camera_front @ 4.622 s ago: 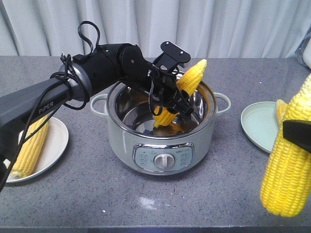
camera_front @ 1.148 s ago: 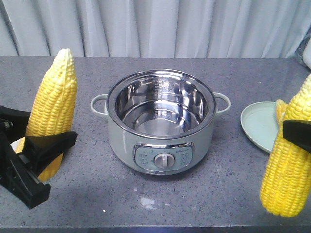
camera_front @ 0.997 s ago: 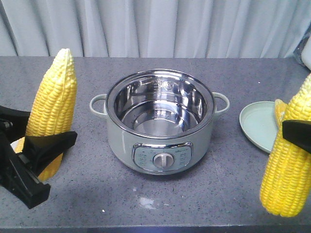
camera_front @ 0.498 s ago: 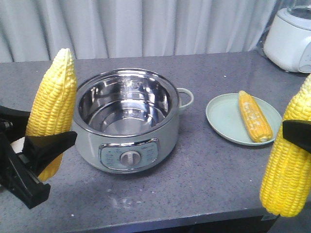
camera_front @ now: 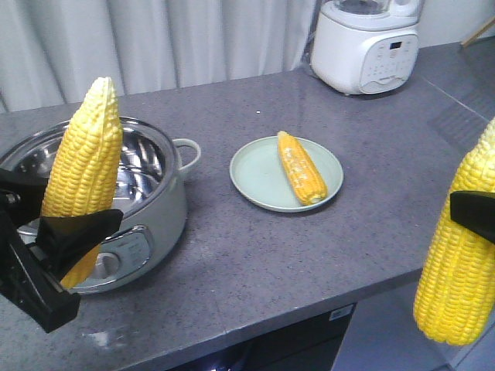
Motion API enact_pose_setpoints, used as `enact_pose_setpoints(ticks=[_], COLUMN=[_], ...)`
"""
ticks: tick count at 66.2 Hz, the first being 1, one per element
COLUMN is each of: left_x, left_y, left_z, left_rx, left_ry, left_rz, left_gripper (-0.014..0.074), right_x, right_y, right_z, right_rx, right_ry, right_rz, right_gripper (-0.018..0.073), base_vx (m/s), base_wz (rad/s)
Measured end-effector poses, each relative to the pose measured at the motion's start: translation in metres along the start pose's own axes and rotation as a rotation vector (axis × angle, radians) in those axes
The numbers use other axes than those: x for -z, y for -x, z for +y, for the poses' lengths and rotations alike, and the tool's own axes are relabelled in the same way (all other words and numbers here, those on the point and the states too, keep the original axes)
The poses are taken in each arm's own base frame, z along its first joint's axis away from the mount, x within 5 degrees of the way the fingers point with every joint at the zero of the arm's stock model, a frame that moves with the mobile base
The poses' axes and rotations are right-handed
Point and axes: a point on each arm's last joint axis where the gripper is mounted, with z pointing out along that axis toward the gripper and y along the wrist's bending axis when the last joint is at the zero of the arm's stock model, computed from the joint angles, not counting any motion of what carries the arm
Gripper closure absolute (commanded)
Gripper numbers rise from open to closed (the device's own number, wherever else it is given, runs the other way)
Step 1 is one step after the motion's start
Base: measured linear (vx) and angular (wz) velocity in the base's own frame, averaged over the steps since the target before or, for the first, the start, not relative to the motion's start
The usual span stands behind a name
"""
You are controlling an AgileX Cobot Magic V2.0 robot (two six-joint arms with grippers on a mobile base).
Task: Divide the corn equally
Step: 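Turn the base away from the pot toward the other counter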
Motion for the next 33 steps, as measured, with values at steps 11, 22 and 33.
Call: enact_pose_setpoints(ticks=[11,22,33], left_x=[0.0,0.0,0.0], left_y=[0.0,0.0,0.0], left_z=[0.0,0.0,0.0], left_rx=[0.0,0.0,0.0], left_ry=[0.0,0.0,0.0], left_rz=[0.0,0.0,0.0], left_gripper=[0.0372,0.0372,0.0372], right_x=[0.0,0.0,0.0], right_y=[0.0,0.0,0.0], right_z=[0.0,0.0,0.0], right_rx=[0.0,0.0,0.0], right_ry=[0.0,0.0,0.0], right_rz=[0.0,0.0,0.0], right_gripper=[0.0335,0.0335,0.0335], base_vx=[-0.01,-0.02,-0.02], base_wz=[-0.42,-0.39,-0.36])
